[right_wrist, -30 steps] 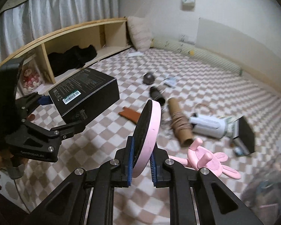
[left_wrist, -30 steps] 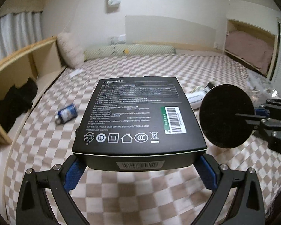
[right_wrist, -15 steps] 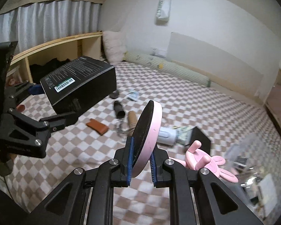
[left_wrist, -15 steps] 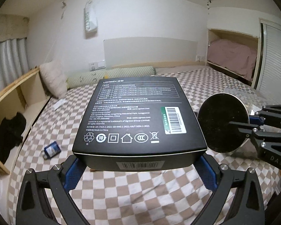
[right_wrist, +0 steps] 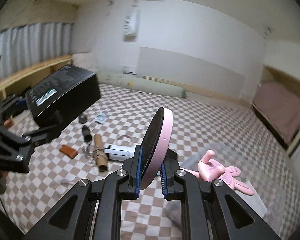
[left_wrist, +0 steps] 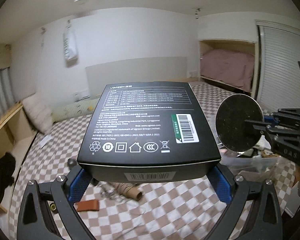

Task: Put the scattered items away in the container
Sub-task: 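Lift the black box with the left tool while the right tool carries the pink mirror to the bin, then lower the pink mirror into the clear bin and open the right tool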

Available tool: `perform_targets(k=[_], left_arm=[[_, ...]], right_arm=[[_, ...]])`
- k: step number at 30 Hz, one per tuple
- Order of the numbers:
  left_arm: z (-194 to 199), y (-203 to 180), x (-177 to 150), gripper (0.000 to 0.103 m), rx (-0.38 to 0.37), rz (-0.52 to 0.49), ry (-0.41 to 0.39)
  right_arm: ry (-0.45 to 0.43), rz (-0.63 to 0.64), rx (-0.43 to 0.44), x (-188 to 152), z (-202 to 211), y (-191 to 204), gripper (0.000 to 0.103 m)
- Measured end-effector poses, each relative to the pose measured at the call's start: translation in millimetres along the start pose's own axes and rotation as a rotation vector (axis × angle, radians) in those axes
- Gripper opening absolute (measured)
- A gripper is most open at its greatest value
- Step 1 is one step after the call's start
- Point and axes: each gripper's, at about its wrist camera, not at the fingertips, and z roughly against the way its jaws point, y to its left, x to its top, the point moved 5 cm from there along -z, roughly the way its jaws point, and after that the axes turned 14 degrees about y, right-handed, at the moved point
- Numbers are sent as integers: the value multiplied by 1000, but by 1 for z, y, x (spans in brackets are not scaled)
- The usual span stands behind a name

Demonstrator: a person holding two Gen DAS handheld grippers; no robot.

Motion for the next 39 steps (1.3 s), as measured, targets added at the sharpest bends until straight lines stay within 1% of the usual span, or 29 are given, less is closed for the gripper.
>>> perform_targets(k=[5,8,12,15,17,25,31,34,39], left_arm=[[-11,-44,17,102,-38,-64,1],[-18,-64,25,102,-71,-81,1],[-27,-87,32,102,-97,-96,11],[-33,-99,33,102,-112,-101,18],[-37,-104,33,102,-117,-102,24],[-54,-116,34,102,-127,-95,53],[-71,-135,39,102,-128,-123,77],[-80,-145,47,102,-148,-127,82],[-98,-164,61,102,-182,-135,92]], right_arm=[[27,-109,-90,-20,2,-59,16],[81,-181,-123,-40,-7,-91,16],[159,-259,-144,-64,-20,-115,16],[209,-303,-143,-80,-28,-127,16],[234,-314,-139,-85,-35,-130,16],[295,-282,-151,-96,-56,-126,16],[349,-318,-110,-105,-75,-137,13],[354,-339,-106,-108,-78,-147,13],[370,-401,-63,-119,-83,-170,13]])
